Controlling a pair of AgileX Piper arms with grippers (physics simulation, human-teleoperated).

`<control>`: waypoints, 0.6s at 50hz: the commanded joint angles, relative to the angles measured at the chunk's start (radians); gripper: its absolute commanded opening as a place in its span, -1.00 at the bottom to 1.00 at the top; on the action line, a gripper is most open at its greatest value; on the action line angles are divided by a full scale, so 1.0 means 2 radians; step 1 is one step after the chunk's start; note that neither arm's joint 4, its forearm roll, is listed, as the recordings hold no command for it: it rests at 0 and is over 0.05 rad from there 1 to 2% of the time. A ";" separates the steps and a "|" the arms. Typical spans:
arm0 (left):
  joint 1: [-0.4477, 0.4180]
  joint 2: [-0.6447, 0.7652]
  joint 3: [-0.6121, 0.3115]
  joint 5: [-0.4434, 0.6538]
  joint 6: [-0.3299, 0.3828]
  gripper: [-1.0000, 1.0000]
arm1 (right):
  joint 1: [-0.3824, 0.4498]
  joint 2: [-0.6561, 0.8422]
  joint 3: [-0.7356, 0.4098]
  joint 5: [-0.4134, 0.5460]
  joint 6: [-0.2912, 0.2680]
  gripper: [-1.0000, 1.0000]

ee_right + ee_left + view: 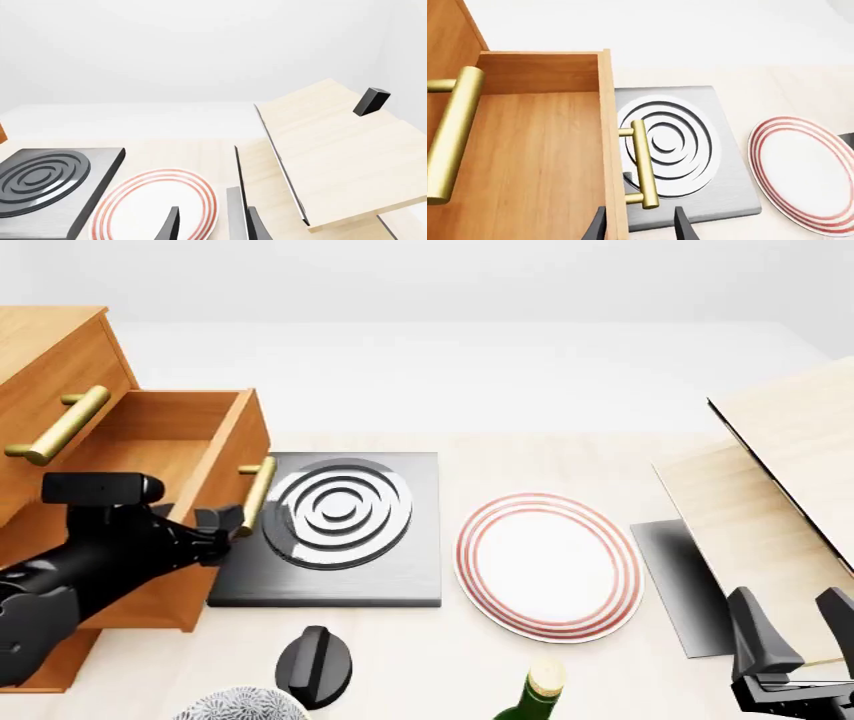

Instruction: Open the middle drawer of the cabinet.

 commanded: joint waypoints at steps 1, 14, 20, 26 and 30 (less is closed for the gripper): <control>-0.043 0.017 0.011 -0.010 -0.010 1.00 | 0.000 0.000 0.000 0.000 0.000 1.00; -0.089 0.044 0.004 -0.027 -0.030 1.00 | 0.000 0.000 0.000 0.000 0.000 1.00; -0.106 0.058 0.004 -0.039 -0.029 1.00 | 0.000 -0.002 0.000 0.002 0.000 1.00; -0.129 0.063 -0.004 -0.039 -0.027 1.00 | 0.000 -0.003 0.000 0.003 0.000 1.00; -0.132 0.071 -0.008 -0.043 -0.020 1.00 | 0.000 -0.002 0.000 0.002 0.000 1.00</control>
